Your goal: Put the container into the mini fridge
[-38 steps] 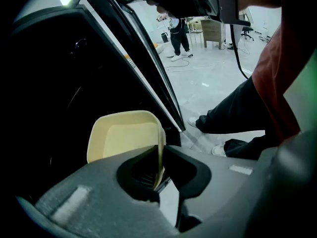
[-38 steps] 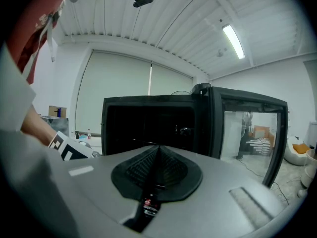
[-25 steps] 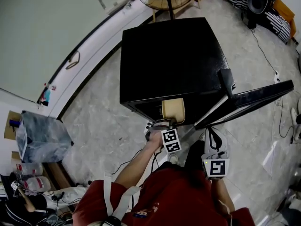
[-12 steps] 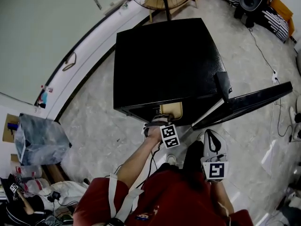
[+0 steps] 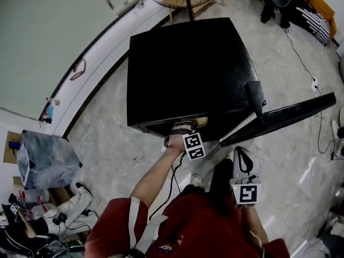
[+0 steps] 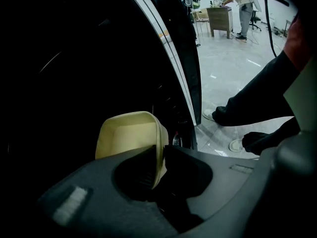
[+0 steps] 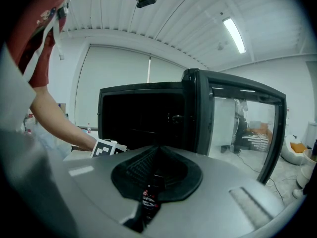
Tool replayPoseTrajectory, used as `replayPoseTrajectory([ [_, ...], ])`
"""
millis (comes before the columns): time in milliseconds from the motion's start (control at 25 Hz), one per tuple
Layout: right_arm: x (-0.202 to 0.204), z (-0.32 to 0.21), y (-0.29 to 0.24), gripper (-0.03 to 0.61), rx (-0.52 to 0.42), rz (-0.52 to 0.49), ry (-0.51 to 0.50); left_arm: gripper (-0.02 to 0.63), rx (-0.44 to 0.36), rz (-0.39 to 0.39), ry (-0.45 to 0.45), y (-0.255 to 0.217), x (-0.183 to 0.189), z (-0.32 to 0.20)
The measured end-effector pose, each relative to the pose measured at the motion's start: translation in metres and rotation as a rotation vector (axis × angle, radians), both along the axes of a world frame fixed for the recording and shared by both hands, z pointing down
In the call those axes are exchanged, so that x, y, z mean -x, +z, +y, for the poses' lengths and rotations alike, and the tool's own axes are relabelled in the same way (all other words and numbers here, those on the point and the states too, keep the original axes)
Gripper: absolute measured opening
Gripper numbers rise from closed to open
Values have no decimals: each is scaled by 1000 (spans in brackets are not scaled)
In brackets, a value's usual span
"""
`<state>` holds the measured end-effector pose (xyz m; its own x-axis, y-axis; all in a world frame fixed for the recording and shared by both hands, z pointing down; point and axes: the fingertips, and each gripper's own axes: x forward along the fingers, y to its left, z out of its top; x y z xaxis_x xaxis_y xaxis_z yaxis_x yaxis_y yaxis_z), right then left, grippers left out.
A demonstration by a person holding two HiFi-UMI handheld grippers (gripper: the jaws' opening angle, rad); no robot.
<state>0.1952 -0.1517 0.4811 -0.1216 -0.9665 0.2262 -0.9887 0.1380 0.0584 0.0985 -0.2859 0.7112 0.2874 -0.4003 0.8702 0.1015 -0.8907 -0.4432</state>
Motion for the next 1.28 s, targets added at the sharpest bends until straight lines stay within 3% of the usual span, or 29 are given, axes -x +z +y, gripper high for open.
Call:
replayPoseTrajectory([
  [240, -2, 0, 1, 0, 9, 20, -10, 57, -23, -9, -1, 5, 2, -13],
  [480, -3, -7, -2, 0, 6, 13, -11, 67, -110, -28, 40, 5, -1, -27],
  [840, -2, -7, 5, 0, 17, 22, -22, 87, -167, 2, 1, 5, -6, -52],
  [1280, -2, -13, 4, 0, 14, 34, -32, 123, -258, -22, 5, 9, -9, -69],
])
